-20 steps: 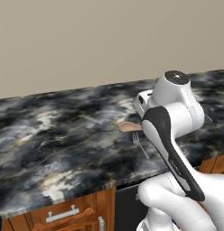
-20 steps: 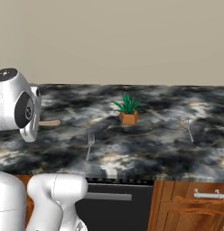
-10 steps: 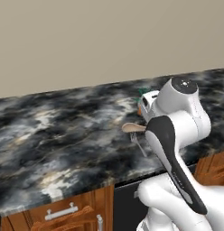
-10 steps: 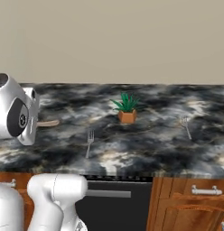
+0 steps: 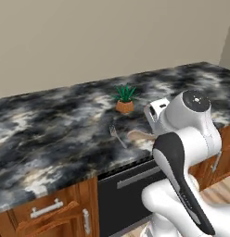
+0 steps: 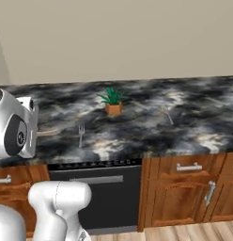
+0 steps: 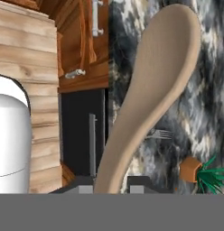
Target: Organize the utensils by type. Pick up the wooden spoons from the counter and place them in the open cabinet. Then pick up the metallic utensils from the counter and place them in the open drawer.
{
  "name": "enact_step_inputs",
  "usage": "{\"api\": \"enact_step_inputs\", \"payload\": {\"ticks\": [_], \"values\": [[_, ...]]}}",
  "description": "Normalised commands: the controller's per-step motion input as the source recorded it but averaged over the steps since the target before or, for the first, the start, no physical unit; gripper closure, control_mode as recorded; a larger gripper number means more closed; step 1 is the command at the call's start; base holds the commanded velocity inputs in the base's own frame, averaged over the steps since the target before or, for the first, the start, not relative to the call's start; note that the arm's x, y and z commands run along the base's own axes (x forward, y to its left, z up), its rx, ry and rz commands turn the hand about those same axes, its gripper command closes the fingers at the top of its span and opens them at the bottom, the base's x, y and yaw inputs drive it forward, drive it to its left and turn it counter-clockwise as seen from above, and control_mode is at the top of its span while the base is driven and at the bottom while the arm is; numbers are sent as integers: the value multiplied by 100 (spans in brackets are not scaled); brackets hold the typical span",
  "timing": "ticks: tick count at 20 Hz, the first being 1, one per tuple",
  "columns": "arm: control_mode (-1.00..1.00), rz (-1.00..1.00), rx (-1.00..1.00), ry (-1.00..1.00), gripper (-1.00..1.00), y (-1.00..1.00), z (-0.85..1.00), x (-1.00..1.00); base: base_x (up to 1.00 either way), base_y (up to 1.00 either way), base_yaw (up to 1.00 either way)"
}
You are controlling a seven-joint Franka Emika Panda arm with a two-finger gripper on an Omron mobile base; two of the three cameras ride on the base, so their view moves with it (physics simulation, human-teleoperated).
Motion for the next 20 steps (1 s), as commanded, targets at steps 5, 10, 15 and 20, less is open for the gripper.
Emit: {"api": "enact_step_inputs", "payload": {"ticks": [5,10,15,20], "values": [[100,0,0,0,100,0,0,0,-2,-3,-76],[100,0,0,0,100,0,0,0,1,0,-94],[100,0,0,0,100,0,0,0,3,0,-94],[100,0,0,0,100,0,0,0,4,0,-94]]}}
